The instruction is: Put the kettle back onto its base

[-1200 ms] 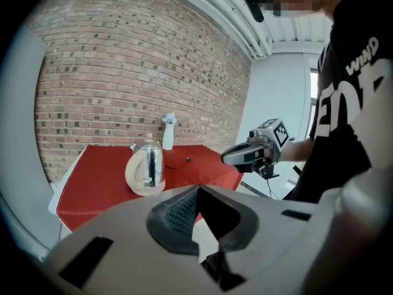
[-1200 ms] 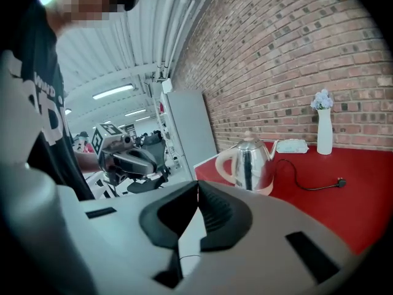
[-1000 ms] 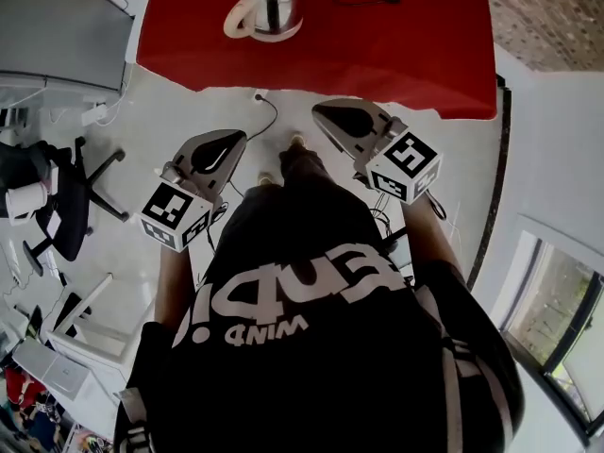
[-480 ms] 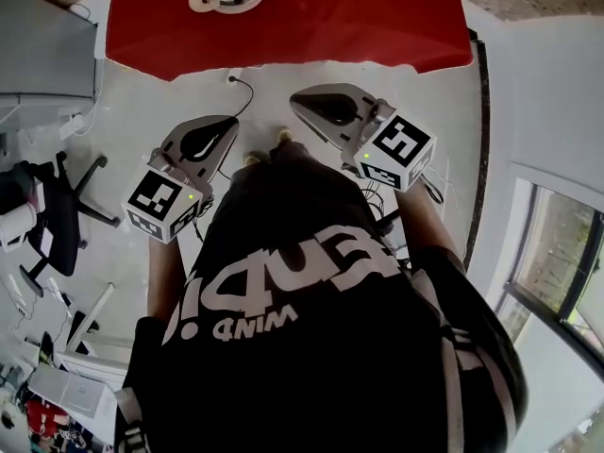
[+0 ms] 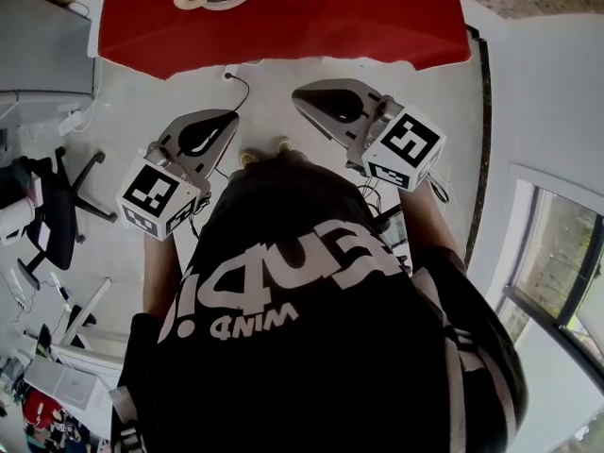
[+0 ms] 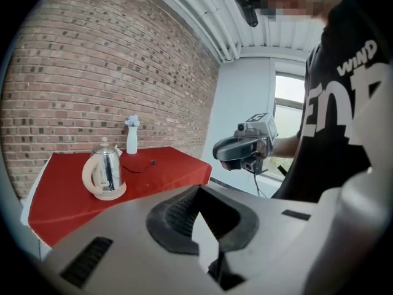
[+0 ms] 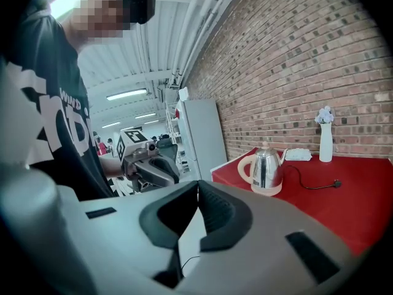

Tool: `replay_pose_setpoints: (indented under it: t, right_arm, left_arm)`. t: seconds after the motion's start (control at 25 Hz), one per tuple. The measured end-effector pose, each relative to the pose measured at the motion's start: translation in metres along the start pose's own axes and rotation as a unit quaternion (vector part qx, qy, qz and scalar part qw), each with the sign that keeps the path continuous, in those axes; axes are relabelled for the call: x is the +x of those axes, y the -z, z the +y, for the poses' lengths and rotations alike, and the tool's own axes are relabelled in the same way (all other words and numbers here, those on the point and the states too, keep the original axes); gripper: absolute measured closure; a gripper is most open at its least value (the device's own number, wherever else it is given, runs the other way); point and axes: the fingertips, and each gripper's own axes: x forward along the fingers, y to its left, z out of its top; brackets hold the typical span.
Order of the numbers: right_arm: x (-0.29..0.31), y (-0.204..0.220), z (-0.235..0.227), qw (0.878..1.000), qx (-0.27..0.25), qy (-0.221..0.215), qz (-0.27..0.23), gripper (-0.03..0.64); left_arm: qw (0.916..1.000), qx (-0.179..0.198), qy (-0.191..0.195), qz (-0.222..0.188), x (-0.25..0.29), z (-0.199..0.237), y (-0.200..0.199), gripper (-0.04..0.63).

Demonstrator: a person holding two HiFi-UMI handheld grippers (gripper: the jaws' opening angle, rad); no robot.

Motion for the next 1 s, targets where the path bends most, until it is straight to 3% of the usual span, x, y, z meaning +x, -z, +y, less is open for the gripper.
replay_pose_setpoints:
  t: [1.0]
  right_arm:
    - [-0.036, 0.01, 0.001, 1.0, -0.002, -0.005, -0.02, 0.594]
  left_arm:
    - [0.9995, 0.011, -0.014, 0.026, 0.023, -0.025, 0.007, 0.588]
